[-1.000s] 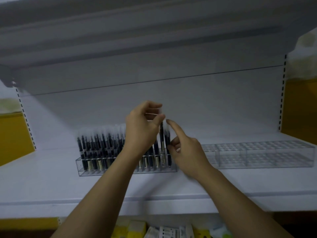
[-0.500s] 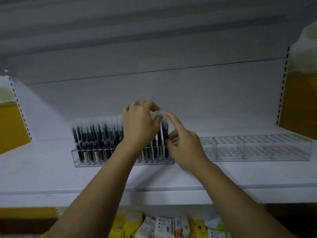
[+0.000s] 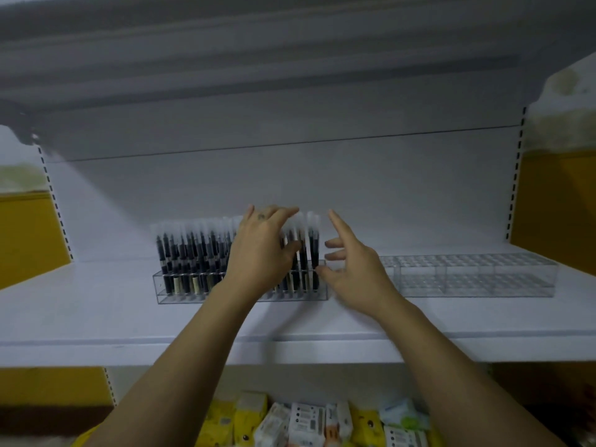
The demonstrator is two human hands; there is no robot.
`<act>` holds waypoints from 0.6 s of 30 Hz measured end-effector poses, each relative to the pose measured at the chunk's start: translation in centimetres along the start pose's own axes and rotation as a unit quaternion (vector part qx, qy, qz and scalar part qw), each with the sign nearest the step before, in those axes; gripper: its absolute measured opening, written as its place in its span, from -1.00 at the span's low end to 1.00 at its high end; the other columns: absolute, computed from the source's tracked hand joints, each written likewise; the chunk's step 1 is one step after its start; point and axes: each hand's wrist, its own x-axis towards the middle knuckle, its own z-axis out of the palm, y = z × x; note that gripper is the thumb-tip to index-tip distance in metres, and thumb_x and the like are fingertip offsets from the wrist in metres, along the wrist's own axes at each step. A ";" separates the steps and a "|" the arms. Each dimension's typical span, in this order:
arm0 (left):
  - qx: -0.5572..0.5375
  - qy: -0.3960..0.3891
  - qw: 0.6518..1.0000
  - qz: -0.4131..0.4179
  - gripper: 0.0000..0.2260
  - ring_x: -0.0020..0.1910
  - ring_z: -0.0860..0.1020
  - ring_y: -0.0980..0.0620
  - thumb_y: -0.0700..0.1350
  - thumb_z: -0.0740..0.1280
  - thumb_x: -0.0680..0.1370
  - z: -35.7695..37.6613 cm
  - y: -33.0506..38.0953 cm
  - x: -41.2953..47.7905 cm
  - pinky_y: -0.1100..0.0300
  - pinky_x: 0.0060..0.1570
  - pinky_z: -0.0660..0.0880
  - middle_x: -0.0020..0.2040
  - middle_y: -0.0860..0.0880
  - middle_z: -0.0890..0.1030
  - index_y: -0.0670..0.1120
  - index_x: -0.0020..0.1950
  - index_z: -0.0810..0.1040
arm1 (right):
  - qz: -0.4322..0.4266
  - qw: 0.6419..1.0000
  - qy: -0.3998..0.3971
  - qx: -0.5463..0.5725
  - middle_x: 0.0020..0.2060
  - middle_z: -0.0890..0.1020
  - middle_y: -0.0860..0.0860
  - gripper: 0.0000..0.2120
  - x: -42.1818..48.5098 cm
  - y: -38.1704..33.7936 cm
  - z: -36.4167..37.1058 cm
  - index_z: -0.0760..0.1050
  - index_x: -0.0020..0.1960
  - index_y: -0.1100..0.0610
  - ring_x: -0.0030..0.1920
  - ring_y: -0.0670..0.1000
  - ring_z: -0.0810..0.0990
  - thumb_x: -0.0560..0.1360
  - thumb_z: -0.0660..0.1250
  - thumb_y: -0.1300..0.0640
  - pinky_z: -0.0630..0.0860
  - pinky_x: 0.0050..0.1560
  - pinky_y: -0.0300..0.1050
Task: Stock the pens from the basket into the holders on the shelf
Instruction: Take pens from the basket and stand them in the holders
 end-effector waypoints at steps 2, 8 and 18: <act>-0.001 0.011 1.000 0.010 -0.57 0.35 0.42 -0.03 -0.08 0.42 0.50 -0.7 0.5 -1.1 0.04 0.49 0.02 0.30 -0.02 0.53 -0.03 0.36 0.47 | -0.001 1.000 0.014 -0.005 0.26 0.45 -0.11 -0.20 -1.0 -0.7 -0.5 0.02 0.54 -0.20 0.17 -0.15 0.48 0.49 0.42 0.11 0.48 0.13 -0.23; -0.018 0.029 0.999 0.025 -0.68 0.11 0.54 -0.04 -0.12 0.44 0.48 -1.3 2.6 -6.8 0.07 0.19 0.41 0.12 -0.01 0.61 -0.04 0.23 0.57 | -0.023 0.999 0.042 0.008 0.05 0.52 -0.23 -0.53 -6.5 -2.8 -1.2 0.36 0.29 -0.13 0.04 -0.28 0.52 0.46 0.45 0.11 0.52 -0.02 -0.41; -0.049 -0.012 0.999 0.016 -0.78 -0.05 0.56 -0.05 0.02 0.35 0.51 1.8 4.2 -19.7 0.06 -0.06 0.43 -0.05 0.01 0.61 -0.04 0.09 0.60 | 0.026 0.999 0.031 -0.027 -0.06 0.59 -0.19 -0.74 -19.8 0.5 0.6 0.46 0.02 -0.17 -0.05 -0.19 0.58 0.47 0.44 0.12 0.55 -0.06 -0.22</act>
